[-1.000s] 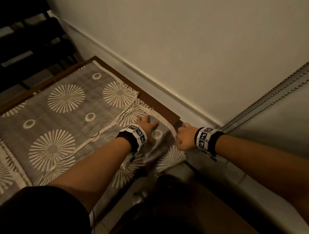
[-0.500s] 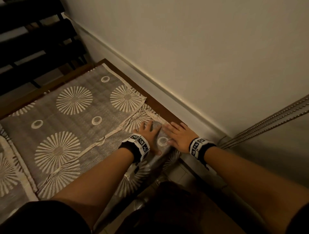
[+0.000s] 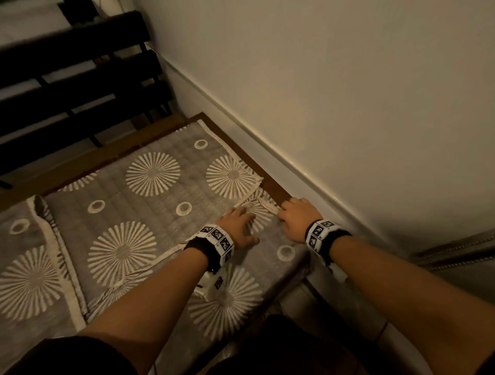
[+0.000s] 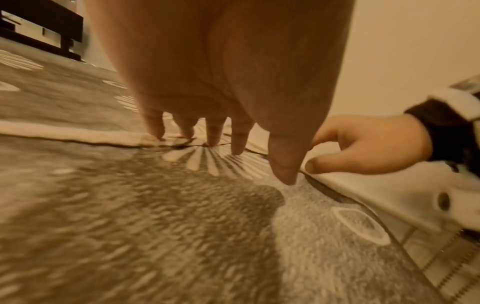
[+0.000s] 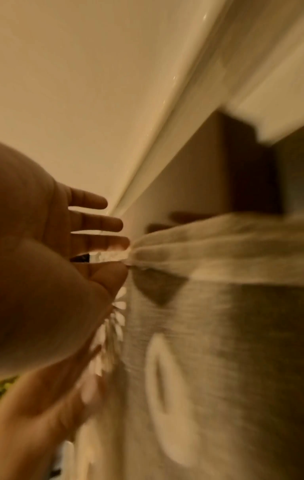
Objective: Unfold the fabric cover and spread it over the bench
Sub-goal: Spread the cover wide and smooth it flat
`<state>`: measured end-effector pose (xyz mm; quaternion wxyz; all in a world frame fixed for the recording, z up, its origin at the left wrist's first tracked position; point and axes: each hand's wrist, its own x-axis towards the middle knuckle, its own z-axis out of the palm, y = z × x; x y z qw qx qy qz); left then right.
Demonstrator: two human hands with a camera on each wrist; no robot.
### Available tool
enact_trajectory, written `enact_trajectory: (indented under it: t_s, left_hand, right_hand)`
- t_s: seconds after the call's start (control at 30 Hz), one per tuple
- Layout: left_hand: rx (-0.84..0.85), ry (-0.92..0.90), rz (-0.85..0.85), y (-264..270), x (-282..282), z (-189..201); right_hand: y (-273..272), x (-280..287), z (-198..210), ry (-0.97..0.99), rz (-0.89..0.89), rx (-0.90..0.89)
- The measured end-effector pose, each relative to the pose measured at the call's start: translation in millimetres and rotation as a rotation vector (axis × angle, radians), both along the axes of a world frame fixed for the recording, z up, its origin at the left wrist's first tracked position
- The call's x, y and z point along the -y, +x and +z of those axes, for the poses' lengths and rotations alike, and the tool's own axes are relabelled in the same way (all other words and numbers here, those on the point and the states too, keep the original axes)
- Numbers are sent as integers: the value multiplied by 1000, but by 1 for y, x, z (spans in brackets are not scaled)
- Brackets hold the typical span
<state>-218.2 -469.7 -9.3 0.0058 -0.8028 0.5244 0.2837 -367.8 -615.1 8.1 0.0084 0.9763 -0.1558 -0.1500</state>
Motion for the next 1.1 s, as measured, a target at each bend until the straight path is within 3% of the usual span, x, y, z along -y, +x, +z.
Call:
enact_trajectory:
  t_s: [0.17,0.3,0.43,0.57,0.7,0.8,0.93,1.1]
  left_hand:
    - [-72,-159,202,41,-44,12]
    - [22,-31,312,89,-112,30]
    - [119,164,407,142,-195,45]
    - [328,434,325,184,-262,52]
    - [349,636,221,203,-289,41]
    - [358,624,166,209,-287,39]
    - [442,667,14,217,-291,46]
    - [420,623,139,212,-295,39]
  right_hand:
    - [69,-17,27,162,27,-45]
    - [121,-76,29,369,124,-161]
    - [146,-168,24,527,381,-234]
    - [165,-237,10,691,547,-277]
    - [173,-286,2,737,596,-452]
    - [177,-310,1,663,630,-441]
    - [184,-335,-9,699,524,-448]
    - [188,-362,-3,601,575,-494]
